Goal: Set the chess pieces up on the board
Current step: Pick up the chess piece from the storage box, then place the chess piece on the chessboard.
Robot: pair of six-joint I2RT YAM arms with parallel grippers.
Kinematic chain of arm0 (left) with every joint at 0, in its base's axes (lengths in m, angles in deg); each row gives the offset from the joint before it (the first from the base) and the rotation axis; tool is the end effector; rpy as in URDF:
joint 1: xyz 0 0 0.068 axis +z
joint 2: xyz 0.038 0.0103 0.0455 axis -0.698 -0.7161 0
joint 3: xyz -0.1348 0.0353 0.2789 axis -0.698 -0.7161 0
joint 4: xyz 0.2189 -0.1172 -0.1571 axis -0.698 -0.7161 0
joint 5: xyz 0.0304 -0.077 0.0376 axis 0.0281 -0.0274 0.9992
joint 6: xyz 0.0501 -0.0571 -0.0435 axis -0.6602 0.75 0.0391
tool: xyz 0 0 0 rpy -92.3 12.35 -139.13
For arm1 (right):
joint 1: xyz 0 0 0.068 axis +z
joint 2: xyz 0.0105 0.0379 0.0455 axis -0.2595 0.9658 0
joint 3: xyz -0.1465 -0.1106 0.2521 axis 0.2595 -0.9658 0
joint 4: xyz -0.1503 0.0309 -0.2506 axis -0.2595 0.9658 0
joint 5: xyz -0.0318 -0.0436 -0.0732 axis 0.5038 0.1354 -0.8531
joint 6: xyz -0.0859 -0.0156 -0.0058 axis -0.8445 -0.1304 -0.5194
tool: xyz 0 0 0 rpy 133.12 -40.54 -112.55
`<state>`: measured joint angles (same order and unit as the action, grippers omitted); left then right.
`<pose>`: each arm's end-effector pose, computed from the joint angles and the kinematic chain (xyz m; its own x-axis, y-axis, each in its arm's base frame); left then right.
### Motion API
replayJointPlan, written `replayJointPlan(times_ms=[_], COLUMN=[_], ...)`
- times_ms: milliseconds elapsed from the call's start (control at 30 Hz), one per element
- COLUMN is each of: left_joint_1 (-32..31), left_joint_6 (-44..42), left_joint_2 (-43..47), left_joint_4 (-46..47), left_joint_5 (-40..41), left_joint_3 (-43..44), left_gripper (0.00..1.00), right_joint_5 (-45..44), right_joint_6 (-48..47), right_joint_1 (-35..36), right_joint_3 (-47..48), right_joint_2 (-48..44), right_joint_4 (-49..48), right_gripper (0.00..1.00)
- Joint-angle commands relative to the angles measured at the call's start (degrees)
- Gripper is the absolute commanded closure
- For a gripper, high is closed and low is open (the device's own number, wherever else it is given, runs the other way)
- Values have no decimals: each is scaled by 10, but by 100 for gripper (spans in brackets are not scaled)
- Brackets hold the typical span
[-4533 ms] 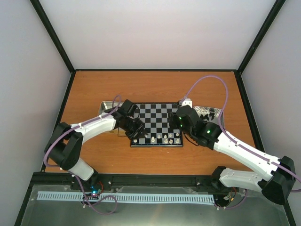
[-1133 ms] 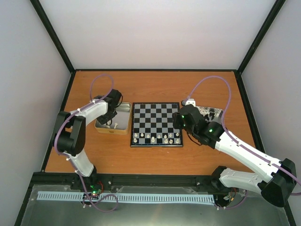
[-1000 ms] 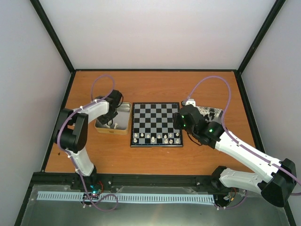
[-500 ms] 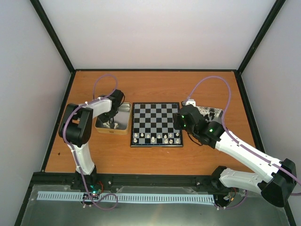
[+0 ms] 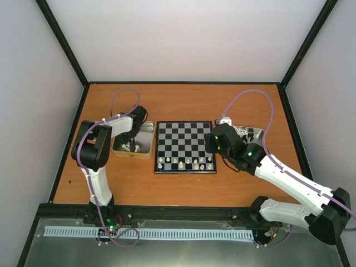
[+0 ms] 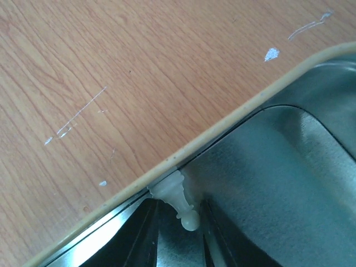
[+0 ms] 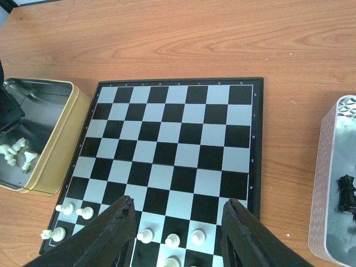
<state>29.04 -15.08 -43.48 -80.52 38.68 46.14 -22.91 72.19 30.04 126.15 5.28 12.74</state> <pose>0.3911 -0.0611 0.1174 -0.5500 -0.6088 -0.5717 -0.7851 0.6104 0.1052 0.2085 0.1760 0.2952 -0.6692 0.1029 -0.7360 -0.1578 0.9481 0.2760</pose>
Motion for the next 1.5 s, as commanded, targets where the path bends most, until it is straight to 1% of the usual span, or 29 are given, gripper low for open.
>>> replayJointPlan(times_ms=[0,233,433,567,633,733,800,867,900,933,1033,1100,1167,1267,1367,1467], left_joint_1=[5,5,6,5,5,5,5,3,2,-1,-24,-51,-69,-87,-117,-125], left_joint_6=[-2,-12,-23,-58,-92,-142,-188,-225,-247,-266,-295,-287,-273,-240,-228,-237], left_joint_2=[-13,-1,29,66,93,133,153,168,179,187,202,208,208,199,180,152], left_joint_4=[1,4,-2,-11,-8,-28,-42,-77,-85,-98,-150,-174,-175,-147,-125,-137], left_joint_5=[22,19,7,-36,-76,-153,-241,-334,-405,-452,-547,-559,-607,-706,-747,-768], left_joint_3=[3,-2,-6,-7,-11,-6,2,16,21,29,74,111,133,115,104,103], left_gripper=[82,99,99,99,99,99,99,99,99,99,99,99,99,99,99,98], right_joint_5=[-12,-11,-12,-11,-10,-10,-9,-10,-10,-11,-13,-14,-18,-23,-32,-40], right_joint_6=[-1,3,6,8,9,12,14,15,16,17,21,24,31,44,56,58], right_joint_1=[-4,-4,-4,-4,-4,-4,-4,-4,-5,-5,-5,-6,-7,-13,-18,-21], right_joint_3=[18,18,17,16,17,15,13,10,9,8,2,-2,-6,-12,-15,-18], right_joint_2=[-8,-4,-4,-4,-5,-5,-5,-5,-6,-6,-7,-9,-10,-13,-22,-36], right_joint_4=[3,-1,-6,-7,-7,-8,-8,-8,-9,-8,-11,-12,-10,-5,5,10], right_gripper=[56,56,56,56,56,56,56,56,56,56,56,56,56,56,56,56])
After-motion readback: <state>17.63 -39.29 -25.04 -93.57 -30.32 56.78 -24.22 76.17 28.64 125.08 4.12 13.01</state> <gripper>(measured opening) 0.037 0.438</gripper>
